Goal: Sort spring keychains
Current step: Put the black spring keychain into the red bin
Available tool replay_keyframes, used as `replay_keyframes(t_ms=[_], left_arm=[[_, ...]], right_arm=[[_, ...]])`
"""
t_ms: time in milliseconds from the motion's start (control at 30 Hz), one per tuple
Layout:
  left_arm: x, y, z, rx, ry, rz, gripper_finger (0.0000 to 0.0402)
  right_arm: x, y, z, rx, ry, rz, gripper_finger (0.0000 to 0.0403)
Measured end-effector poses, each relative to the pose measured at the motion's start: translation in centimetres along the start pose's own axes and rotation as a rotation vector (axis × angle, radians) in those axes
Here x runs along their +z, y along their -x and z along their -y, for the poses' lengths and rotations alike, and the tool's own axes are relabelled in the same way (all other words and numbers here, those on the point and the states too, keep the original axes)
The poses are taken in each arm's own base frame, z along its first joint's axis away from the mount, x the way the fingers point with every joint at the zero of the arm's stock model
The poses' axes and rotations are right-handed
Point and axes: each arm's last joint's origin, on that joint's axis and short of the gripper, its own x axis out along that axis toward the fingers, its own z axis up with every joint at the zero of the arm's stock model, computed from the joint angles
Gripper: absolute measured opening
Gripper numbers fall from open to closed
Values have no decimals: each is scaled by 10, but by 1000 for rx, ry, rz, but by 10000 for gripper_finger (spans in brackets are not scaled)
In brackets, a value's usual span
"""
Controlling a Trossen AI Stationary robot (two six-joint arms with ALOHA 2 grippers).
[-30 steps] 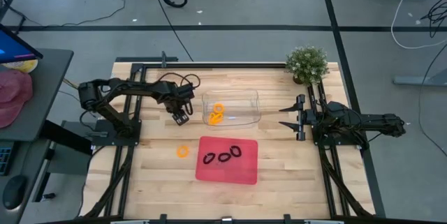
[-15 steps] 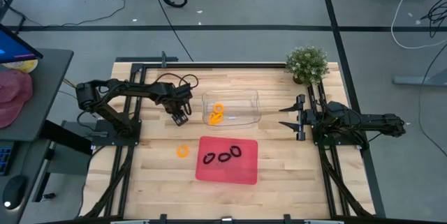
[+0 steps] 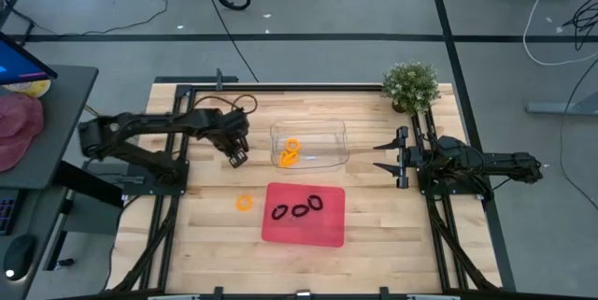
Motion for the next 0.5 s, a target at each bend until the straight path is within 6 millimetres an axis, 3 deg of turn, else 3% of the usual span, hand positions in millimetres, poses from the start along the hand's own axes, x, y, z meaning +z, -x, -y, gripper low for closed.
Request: replay_keyframes(t_ms=[300, 500], left_arm=[[-22, 67, 23, -117, -82, 301, 8], [-31, 97, 57, -429, -178, 483, 8]], right_arm=[[0, 0, 0, 1, 0, 0, 222], [0, 0, 0, 0, 0, 0, 222]])
